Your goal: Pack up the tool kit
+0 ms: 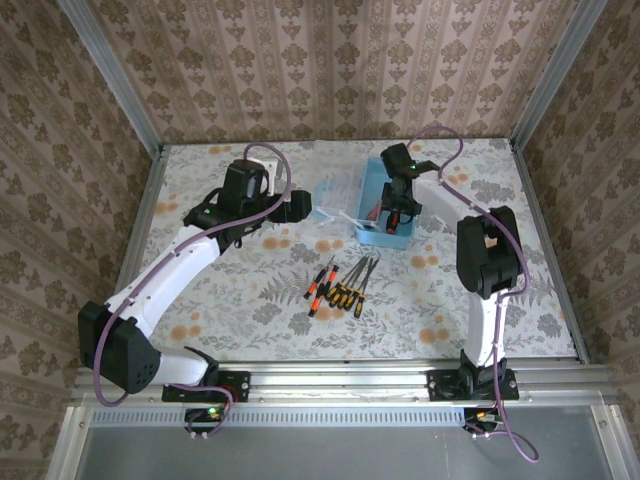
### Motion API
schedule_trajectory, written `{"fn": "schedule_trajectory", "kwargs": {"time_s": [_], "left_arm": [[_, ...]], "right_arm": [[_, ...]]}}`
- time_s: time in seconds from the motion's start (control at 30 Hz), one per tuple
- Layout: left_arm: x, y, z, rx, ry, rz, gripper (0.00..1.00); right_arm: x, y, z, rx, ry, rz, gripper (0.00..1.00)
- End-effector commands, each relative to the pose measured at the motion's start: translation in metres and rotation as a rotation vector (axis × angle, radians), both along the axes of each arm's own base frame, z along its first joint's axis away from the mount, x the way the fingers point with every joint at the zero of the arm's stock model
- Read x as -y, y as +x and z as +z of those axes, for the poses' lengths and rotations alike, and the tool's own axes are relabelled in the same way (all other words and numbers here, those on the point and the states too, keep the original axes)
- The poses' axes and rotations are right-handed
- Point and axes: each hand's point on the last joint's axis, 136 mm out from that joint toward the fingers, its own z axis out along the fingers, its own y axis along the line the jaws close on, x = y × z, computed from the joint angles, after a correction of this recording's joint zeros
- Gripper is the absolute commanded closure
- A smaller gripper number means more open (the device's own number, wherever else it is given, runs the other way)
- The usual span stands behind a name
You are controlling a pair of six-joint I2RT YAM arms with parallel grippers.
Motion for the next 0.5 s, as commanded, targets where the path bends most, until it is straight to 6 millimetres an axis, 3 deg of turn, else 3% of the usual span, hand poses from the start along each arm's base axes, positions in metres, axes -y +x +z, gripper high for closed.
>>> {"fn": "schedule_trajectory", "kwargs": {"time_s": [0.0, 0.1, 0.2, 0.47], "left_arm": [[-0.001, 0.000, 0.005, 0.024, 0.000, 0.009, 0.01], [-0.004, -0.001, 0.007, 0.029, 0.002, 0.022, 0.01], [-0.008, -0.001, 0.010, 0.041, -0.004, 0.043, 0.01], [-0.020, 0.002, 0.011, 0.059, 0.011, 0.108, 0.00]], "right_arm": [[-0.001, -0.013, 0.059, 0.096, 0.026, 0.022, 0.54], [-0.005, -0.039, 0.076, 0.131, 0.023, 0.027, 0.53], [-0.016, -0.078, 0.078, 0.151, 0.015, 0.051, 0.52], [-0.047, -0.185, 0.017, -0.022, 0.068, 0.093, 0.53]]}}
